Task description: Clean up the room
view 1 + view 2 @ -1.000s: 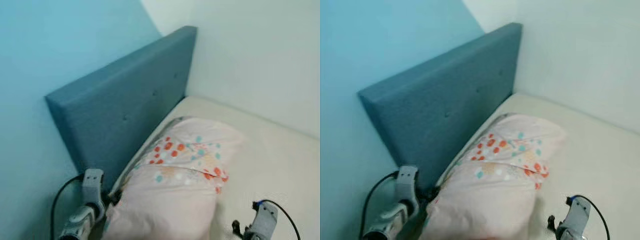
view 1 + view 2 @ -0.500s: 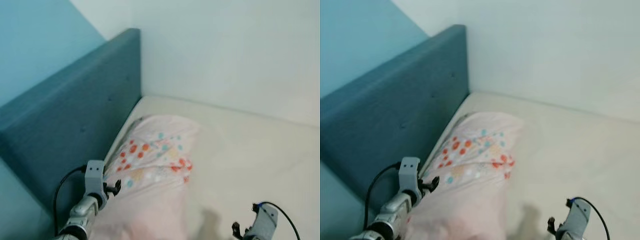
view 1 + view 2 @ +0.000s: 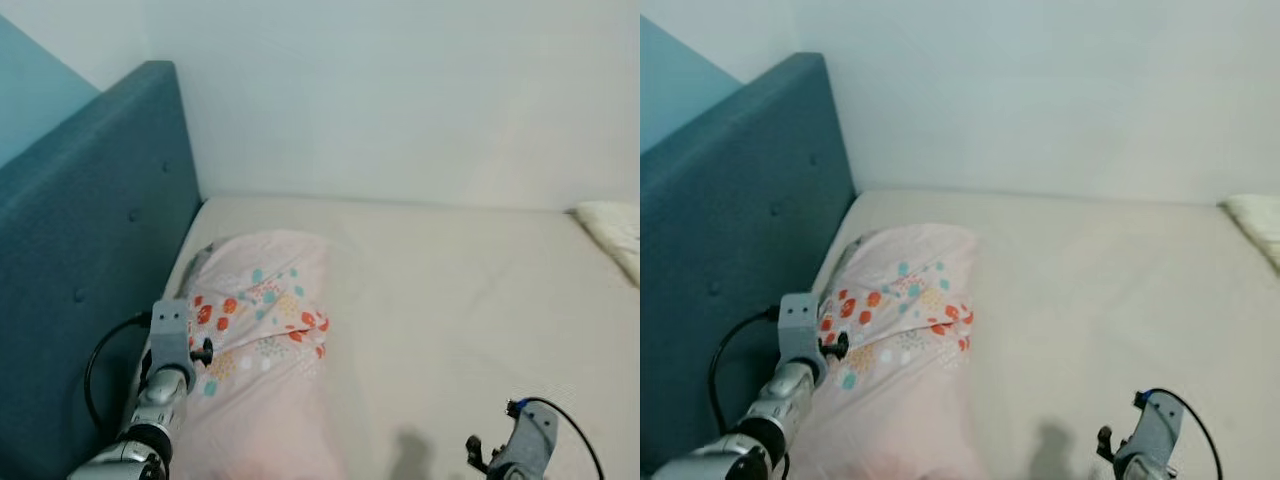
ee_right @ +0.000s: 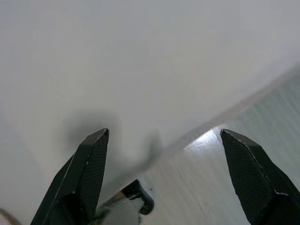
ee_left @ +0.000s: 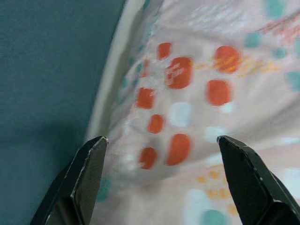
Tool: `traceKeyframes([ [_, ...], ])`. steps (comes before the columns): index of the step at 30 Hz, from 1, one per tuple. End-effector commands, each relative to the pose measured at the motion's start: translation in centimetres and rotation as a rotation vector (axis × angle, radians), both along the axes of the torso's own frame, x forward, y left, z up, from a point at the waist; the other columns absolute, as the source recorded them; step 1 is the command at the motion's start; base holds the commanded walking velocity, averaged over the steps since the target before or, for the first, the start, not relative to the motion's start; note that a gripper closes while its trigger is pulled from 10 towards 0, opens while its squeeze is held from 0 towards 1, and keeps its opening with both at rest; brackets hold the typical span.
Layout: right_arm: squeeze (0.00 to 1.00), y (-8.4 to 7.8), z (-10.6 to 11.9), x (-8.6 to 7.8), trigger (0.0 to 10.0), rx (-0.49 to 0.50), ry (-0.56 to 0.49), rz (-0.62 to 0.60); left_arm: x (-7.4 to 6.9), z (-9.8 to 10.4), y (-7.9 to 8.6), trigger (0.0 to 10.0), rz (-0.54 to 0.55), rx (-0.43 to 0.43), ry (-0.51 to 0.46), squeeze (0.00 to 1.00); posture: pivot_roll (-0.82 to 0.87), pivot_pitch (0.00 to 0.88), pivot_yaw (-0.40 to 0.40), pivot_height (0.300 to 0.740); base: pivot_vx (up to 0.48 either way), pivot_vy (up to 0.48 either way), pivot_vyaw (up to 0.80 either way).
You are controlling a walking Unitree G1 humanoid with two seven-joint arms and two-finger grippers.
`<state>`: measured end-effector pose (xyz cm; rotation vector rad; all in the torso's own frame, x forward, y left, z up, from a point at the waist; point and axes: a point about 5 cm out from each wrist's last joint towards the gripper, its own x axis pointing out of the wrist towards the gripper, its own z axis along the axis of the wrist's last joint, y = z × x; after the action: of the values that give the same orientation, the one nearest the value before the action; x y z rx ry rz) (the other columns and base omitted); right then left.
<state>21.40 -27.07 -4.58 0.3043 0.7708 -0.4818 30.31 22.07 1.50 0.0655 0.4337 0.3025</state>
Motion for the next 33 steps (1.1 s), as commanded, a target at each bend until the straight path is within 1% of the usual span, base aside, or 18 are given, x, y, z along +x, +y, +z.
traceKeyframes([
  [1,0.00,0.2,-0.1,-0.1,10.0,-0.009,0.000,0.026,-0.7,-0.6,0.7,10.0,0.043,0.022,0.041,0.00,0.01,0.046,-0.024,0.740,0.000,0.000,0.00],
  [5,0.00,0.5,0.4,0.8,10.0,0.023,-0.062,0.041,-1.0,-0.7,1.4,10.0,0.098,0.029,0.051,0.00,0.01,0.052,-0.023,0.740,0.000,0.000,0.00],
  [8,0.00,0.4,0.7,1.2,10.0,0.010,-0.062,0.058,-1.3,-0.8,1.9,10.0,0.128,0.045,0.063,0.00,0.00,0.054,-0.022,0.732,0.000,0.000,0.00],
  [12,0.00,0.3,1.2,1.6,10.0,-0.002,-0.086,0.068,-1.6,-1.1,2.1,10.0,0.143,0.034,0.081,0.00,-0.01,0.070,-0.018,0.722,0.000,0.000,0.00],
  [13,0.00,0.2,1.4,1.8,10.0,-0.005,-0.101,0.071,-1.8,-1.4,2.2,10.0,0.148,0.003,0.089,0.00,-0.01,0.079,-0.015,0.717,0.000,0.000,0.00],
  [14,0.00,0.2,1.4,1.8,10.0,-0.005,-0.101,0.071,-1.8,-1.4,2.2,10.0,0.148,0.003,0.089,0.00,-0.01,0.079,-0.015,0.717,0.000,0.000,0.00],
  [15,0.00,0.0,1.6,1.9,10.0,-0.011,-0.115,0.072,-2.1,-1.7,2.1,10.0,0.154,-0.068,0.097,0.00,-0.02,0.093,-0.011,0.712,0.000,0.000,0.00],
  [16,0.00,0.0,1.6,1.9,10.0,-0.011,-0.115,0.072,-2.1,-1.7,2.1,10.0,0.154,-0.068,0.097,0.00,-0.02,0.093,-0.011,0.712,0.000,0.000,0.00],
  [17,0.00,-0.3,2.1,2.1,10.0,-0.019,-0.151,0.068,-2.3,-2.3,1.5,10.0,0.145,-0.241,0.088,0.00,-0.04,0.118,-0.006,0.702,0.000,0.000,0.00],
  [18,0.00,-0.4,2.3,2.1,10.0,-0.022,-0.166,0.067,-2.3,-2.4,1.2,10.0,0.136,-0.316,0.071,0.00,-0.04,0.124,-0.005,0.697,0.000,0.000,0.00],
  [20,0.00,-0.5,2.6,2.1,10.0,-0.026,-0.185,0.068,-2.1,-2.3,0.7,10.0,0.107,-0.395,0.041,0.00,-0.05,0.142,-0.002,0.682,0.000,0.000,0.00],
  [24,0.00,-0.6,2.9,2.0,10.0,-0.030,-0.206,0.070,-1.8,-2.0,0.5,10.0,0.072,-0.423,0.013,0.00,-0.07,0.161,-0.002,0.672,0.000,0.000,0.00],
  [26,0.00,-0.7,3.2,1.8,10.0,-0.031,-0.232,0.070,-1.1,-1.3,0.1,10.0,0.017,-0.439,-0.035,0.00,-0.08,0.190,-0.004,0.662,0.000,0.000,0.00],
  [28,0.00,-0.8,3.4,1.7,10.0,-0.030,-0.242,0.070,-0.7,-0.9,-0.1,10.0,-0.009,-0.446,-0.059,0.00,-0.08,0.193,-0.004,0.657,0.000,0.000,0.00],
  [30,0.00,-0.7,3.8,1.6,10.0,-0.028,-0.270,0.076,0.4,0.3,-0.3,10.0,-0.062,-0.408,-0.107,0.00,-0.09,0.213,-0.004,0.647,0.000,0.000,0.00],
  [31,0.00,-0.6,4.0,1.5,10.0,-0.027,-0.285,0.080,1.0,1.1,-0.1,10.0,-0.078,-0.356,-0.126,0.00,-0.11,0.227,-0.003,0.642,0.000,0.000,0.00],
  [32,0.00,-0.6,4.0,1.5,10.0,-0.027,-0.285,0.080,1.0,1.1,-0.1,10.0,-0.078,-0.356,-0.126,0.00,-0.11,0.227,-0.003,0.642,0.000,0.000,0.00],
  [33,0.00,-0.5,4.3,1.4,10.0,-0.026,-0.306,0.083,1.7,2.1,0.3,10.0,-0.093,-0.277,-0.148,0.00,-0.11,0.244,-0.001,0.637,0.000,0.000,0.00],
])
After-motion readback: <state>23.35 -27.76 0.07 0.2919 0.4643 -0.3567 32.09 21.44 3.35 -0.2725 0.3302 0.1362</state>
